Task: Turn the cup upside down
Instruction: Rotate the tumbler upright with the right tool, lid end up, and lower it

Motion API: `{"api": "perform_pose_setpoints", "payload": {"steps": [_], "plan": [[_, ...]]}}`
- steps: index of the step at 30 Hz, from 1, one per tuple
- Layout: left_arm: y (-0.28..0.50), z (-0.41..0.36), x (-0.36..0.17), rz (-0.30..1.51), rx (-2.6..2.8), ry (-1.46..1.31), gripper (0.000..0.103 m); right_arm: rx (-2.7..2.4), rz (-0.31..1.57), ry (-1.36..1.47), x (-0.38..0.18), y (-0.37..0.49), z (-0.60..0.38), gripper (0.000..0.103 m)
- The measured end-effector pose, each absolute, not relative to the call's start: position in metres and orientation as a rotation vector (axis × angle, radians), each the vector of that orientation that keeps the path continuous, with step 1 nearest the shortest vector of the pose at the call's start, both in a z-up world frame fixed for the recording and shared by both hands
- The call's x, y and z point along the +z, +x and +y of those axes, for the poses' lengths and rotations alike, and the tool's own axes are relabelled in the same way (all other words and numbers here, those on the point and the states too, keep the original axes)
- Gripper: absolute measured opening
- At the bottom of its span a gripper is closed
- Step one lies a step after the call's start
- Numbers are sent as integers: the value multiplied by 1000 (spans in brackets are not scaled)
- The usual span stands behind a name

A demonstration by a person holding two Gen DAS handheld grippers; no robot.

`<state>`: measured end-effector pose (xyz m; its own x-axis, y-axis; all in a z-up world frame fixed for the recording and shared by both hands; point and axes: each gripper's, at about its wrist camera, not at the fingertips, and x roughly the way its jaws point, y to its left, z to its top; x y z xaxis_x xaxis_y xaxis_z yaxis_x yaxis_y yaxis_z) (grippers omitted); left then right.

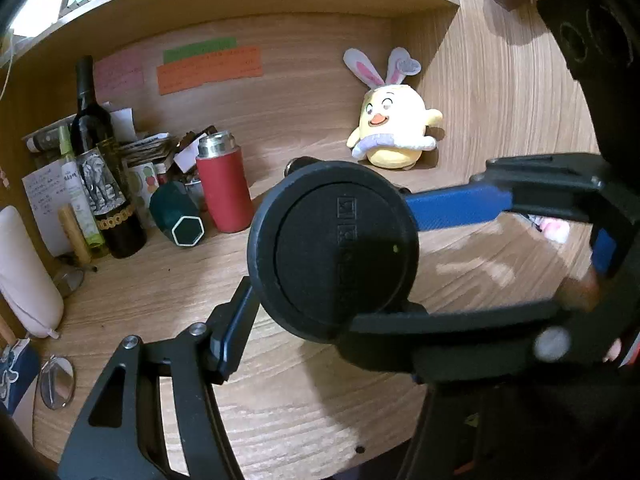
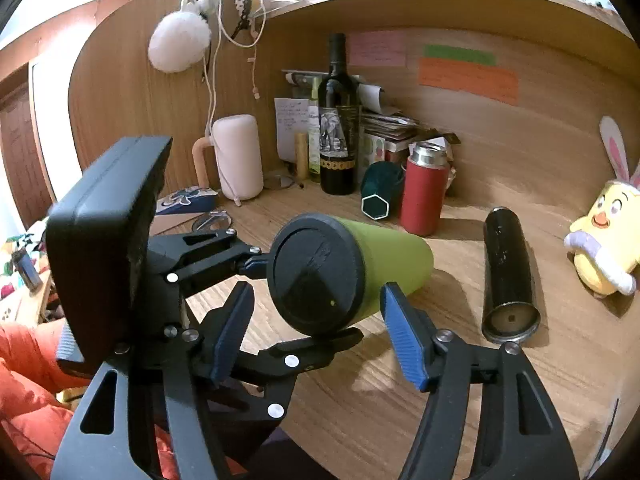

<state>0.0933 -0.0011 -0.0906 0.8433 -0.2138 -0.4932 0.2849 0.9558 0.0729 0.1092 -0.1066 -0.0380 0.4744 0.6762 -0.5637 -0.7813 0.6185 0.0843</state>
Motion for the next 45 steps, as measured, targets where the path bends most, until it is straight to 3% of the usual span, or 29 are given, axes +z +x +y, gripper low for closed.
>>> {"api": "perform_pose_setpoints", "payload": {"steps": [10, 18, 45], "plan": [[91, -8, -86, 462, -251, 190, 59, 862, 590, -185, -36, 118, -111, 62], [91, -7, -74, 408, -241, 193, 58, 831, 513, -244, -31, 122, -101, 69], [115, -7, -39, 347, -273, 188, 58, 846, 511, -115, -5, 157, -109, 64]]}}
